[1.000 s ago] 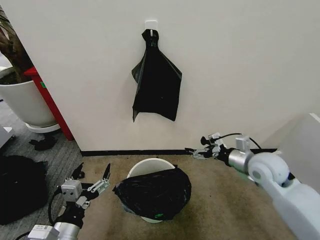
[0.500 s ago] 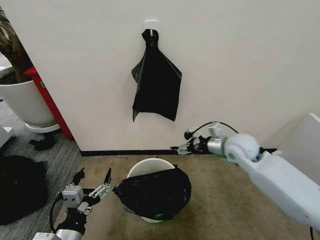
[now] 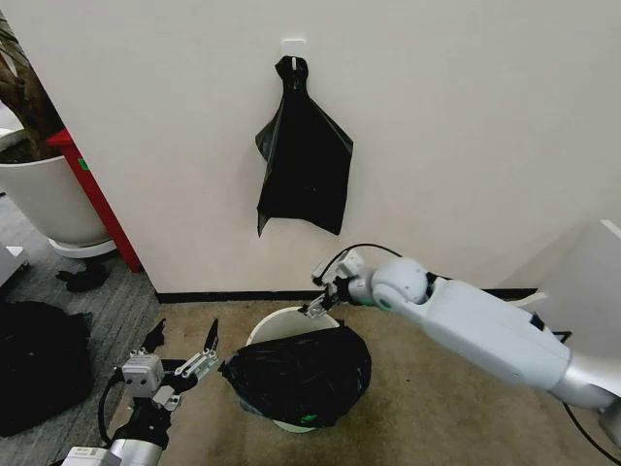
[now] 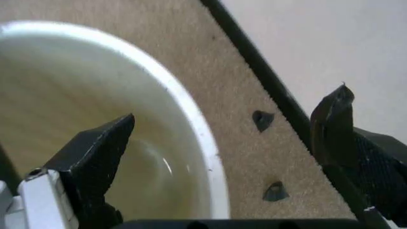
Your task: Place the garbage bag over the trash bin.
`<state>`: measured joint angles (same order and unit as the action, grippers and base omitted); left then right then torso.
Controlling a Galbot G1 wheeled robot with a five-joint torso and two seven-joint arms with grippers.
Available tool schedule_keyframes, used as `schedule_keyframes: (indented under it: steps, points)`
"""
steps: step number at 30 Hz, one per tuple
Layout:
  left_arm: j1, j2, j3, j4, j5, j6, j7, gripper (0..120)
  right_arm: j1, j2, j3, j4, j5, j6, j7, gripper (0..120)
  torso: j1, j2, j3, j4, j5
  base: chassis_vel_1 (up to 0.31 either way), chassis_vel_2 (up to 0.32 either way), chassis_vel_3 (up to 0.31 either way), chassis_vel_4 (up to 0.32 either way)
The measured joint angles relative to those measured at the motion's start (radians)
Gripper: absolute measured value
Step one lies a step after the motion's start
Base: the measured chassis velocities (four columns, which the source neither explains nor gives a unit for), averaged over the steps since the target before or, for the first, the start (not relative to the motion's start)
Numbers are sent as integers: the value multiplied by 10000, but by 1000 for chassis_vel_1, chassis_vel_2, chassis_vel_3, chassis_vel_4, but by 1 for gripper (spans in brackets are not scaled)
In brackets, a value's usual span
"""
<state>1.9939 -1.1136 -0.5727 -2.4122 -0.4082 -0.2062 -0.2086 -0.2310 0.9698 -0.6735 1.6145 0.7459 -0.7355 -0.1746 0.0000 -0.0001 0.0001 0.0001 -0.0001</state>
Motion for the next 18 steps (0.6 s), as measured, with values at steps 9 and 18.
schedule_keyframes:
  steps: [9, 18]
  points:
    - [-186, -178, 108, -120, 6, -35, 0, 100, 424, 634, -1060, -1049, -145, 5, -103, 100, 0, 0, 0, 0, 0, 0, 0, 0, 0]
    - [-334, -290, 141, -137, 22, -84, -1, 100, 479, 886, -1348, -1616, -363, 12, -476, 98, 0, 1, 0, -1, 0, 0, 0, 0, 0]
